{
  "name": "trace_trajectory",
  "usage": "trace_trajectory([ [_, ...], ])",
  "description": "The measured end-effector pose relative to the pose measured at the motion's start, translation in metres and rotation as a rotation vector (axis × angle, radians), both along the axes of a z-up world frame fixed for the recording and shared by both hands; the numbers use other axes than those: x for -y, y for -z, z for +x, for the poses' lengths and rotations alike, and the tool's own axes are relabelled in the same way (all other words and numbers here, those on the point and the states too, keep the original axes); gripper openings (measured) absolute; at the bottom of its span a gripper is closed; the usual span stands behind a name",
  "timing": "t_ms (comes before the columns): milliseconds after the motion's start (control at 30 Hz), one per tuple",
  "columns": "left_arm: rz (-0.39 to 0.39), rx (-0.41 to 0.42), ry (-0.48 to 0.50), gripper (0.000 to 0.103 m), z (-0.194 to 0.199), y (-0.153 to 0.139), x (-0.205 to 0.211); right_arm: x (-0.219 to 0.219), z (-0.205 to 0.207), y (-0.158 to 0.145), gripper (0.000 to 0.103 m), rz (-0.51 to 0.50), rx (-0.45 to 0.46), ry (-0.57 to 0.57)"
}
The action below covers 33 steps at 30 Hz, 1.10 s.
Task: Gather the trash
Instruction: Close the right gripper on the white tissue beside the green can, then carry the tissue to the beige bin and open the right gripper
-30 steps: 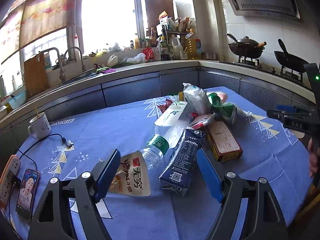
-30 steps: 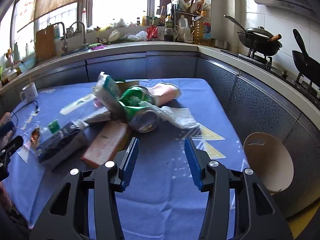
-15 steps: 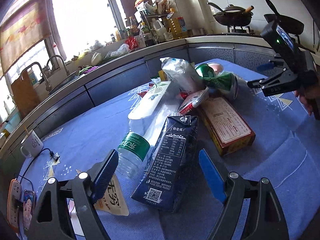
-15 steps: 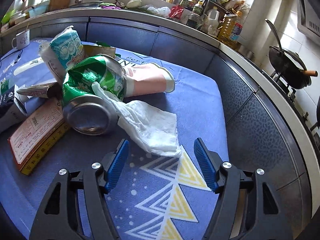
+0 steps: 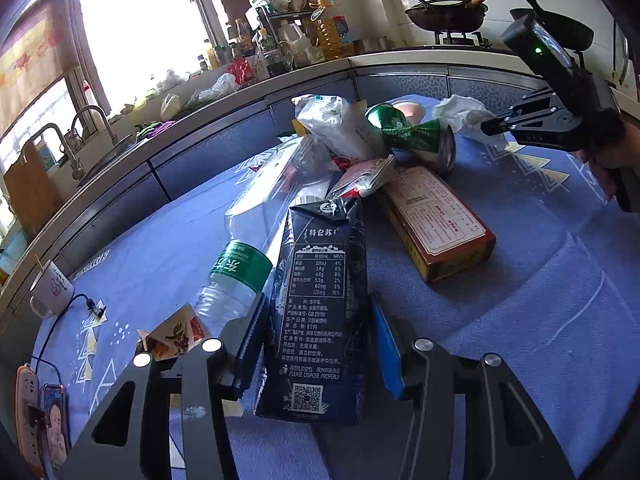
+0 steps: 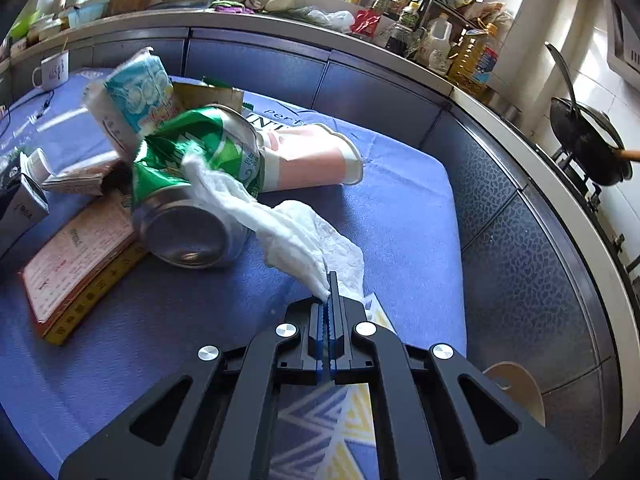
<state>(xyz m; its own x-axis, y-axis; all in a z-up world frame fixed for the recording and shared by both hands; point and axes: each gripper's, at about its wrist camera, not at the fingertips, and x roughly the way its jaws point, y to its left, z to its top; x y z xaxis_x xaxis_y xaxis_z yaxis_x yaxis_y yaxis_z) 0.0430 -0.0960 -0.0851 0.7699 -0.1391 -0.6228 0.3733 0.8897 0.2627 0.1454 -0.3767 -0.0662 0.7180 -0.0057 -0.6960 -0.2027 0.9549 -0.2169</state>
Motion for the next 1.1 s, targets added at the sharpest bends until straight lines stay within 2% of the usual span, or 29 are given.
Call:
trace_trajectory([
  [133, -0.043, 0.021, 0.003, 0.049, -0.021, -0.016, -0.009, 0.022, -0.041, -0.016, 0.002, 0.239, -0.002, 0.073],
  [233, -0.073, 0.036, 0.012, 0.049, -0.030, -0.028, -0.007, 0.029, -0.072, -0.019, 0.002, 0.340, 0.022, 0.107],
  [333, -0.083, 0.053, 0.051, 0.049, -0.034, -0.039, 0.005, 0.039, -0.094, -0.023, 0.002, 0.390, 0.060, 0.142],
  [567, -0.119, 0.097, 0.183, 0.049, -0.034, -0.063, 0.061, 0.079, -0.113, -0.036, 0.002, 0.406, 0.120, 0.236],
  [667, -0.139, 0.112, 0.262, 0.049, -0.028, -0.073, 0.098, 0.115, -0.120, -0.041, 0.002, 0.394, 0.145, 0.307],
  [833, -0.182, 0.100, 0.450, 0.049, -0.015, -0.086, 0.189, 0.187, -0.128, -0.032, 0.002, 0.392, 0.125, 0.461],
  [933, -0.213, 0.043, 0.579, 0.049, -0.005, -0.087, 0.258, 0.224, -0.132, -0.016, 0.002, 0.399, 0.084, 0.538],
  [1033, -0.227, -0.019, 0.647, 0.049, 0.006, -0.080, 0.313, 0.246, -0.128, 0.001, 0.005, 0.407, 0.038, 0.570],
  [1100, -0.234, -0.091, 0.689, 0.049, 0.023, -0.069, 0.355, 0.257, -0.123, 0.012, 0.008, 0.446, 0.011, 0.587],
])
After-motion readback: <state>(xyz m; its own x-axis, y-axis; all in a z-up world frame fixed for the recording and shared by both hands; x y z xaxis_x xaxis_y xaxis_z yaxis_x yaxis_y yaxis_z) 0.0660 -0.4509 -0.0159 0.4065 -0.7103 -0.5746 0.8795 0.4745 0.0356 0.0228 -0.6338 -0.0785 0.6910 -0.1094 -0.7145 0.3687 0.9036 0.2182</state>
